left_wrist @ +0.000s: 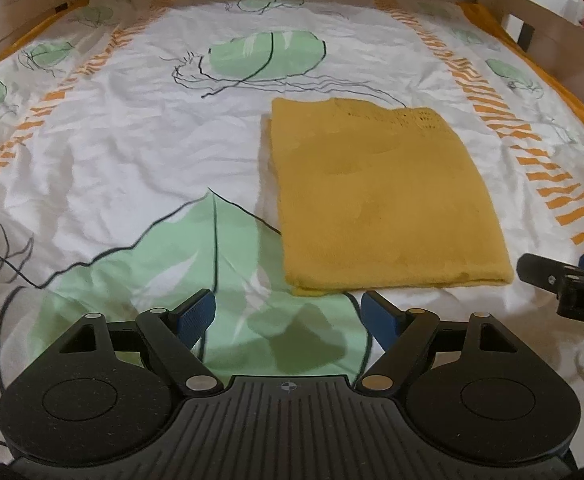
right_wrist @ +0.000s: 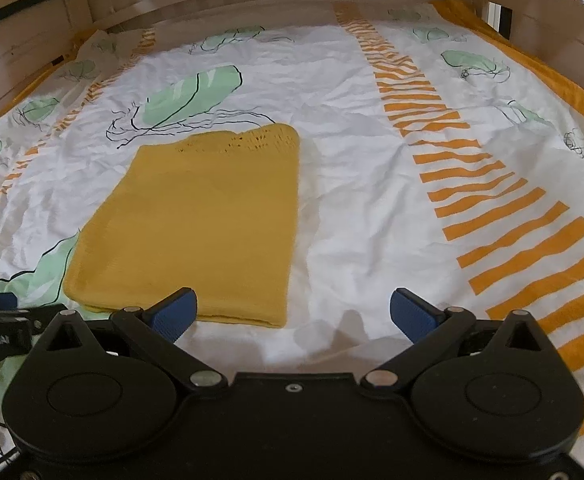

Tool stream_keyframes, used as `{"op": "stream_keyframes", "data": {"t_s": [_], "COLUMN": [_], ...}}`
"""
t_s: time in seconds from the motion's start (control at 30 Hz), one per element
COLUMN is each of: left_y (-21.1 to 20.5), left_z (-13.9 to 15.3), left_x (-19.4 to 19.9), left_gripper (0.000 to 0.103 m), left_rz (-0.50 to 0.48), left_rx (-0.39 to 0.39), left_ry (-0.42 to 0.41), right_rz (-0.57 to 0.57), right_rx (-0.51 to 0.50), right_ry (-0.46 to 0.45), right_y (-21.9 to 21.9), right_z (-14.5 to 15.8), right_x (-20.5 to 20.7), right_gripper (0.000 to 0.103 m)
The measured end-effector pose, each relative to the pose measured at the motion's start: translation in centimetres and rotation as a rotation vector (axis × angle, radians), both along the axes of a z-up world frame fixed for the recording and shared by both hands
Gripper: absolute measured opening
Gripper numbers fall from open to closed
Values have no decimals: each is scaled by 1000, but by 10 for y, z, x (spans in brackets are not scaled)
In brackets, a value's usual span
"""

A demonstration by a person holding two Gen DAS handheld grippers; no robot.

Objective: Fold small clothes

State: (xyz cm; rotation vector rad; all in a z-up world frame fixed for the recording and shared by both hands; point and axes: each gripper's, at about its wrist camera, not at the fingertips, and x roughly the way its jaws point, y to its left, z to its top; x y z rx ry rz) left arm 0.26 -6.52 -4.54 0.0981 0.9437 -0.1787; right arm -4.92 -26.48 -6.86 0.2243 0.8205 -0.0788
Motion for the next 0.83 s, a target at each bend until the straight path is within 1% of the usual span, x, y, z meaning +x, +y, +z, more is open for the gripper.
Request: {"op": "stream_keyframes", "data": {"t_s": [0.13, 0.47, 0.83], "left_y": [5, 10, 7], "left_z": [1, -5, -8], "left_x": [3, 8, 7], "left_gripper": [79, 79, 79], "left_rz": [5, 1, -21], "left_rx": [11, -14, -29], "left_ry": [-4, 35, 44], "right_rz": [-2, -1, 15], "right_rx": [0, 2, 8], "right_ry": [13, 29, 47], "right_y": [-2, -2, 3], "right_z": [-2, -4, -7], "right_x": [2, 4, 6], "right_gripper": [103, 103, 103]}}
